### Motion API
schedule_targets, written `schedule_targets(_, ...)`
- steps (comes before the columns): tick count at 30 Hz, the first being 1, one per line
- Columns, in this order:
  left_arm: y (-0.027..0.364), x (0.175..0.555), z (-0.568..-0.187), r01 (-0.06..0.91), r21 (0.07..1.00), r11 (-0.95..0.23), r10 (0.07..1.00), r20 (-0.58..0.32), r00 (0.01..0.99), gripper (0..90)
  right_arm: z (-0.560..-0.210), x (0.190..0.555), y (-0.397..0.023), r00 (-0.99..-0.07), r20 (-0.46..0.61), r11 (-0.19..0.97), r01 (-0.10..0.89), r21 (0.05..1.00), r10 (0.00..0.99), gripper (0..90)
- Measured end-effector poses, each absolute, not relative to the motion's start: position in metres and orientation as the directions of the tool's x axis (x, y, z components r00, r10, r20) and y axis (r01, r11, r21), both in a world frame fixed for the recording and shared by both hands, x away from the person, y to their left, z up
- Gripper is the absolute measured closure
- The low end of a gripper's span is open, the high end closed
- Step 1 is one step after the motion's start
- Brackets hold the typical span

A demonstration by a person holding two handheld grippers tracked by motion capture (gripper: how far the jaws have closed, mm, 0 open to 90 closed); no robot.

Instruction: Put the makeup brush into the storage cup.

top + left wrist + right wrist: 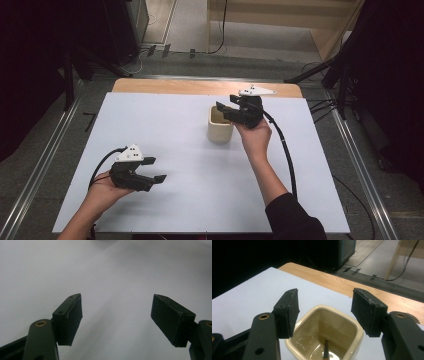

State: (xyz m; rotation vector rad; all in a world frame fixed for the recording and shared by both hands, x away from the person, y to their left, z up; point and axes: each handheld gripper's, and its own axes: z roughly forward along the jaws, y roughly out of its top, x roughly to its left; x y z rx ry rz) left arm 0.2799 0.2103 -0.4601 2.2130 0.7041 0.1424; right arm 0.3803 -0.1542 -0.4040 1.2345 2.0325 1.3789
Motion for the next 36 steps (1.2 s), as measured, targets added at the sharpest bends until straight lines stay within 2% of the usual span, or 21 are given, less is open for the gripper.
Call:
schedule_targets(9, 0.21, 0.28, -0.46, 0.442, 0.723, -0.53, 0.532, -0.123, 0.838, 26.0, -0.402, 0.366, -0.156, -0.59, 0.145, 0.158, 0.43, 0.889, 0.794, 38.5)
schedule_targets(36, 0.211, 0.281, -0.46, 0.446, 0.722, -0.529, 0.536, -0.122, 0.835, 25.9, -0.404, 0.329, -0.172, -0.672, 0.13, 0.235, 0.425, 0.874, 0.729, 37.1)
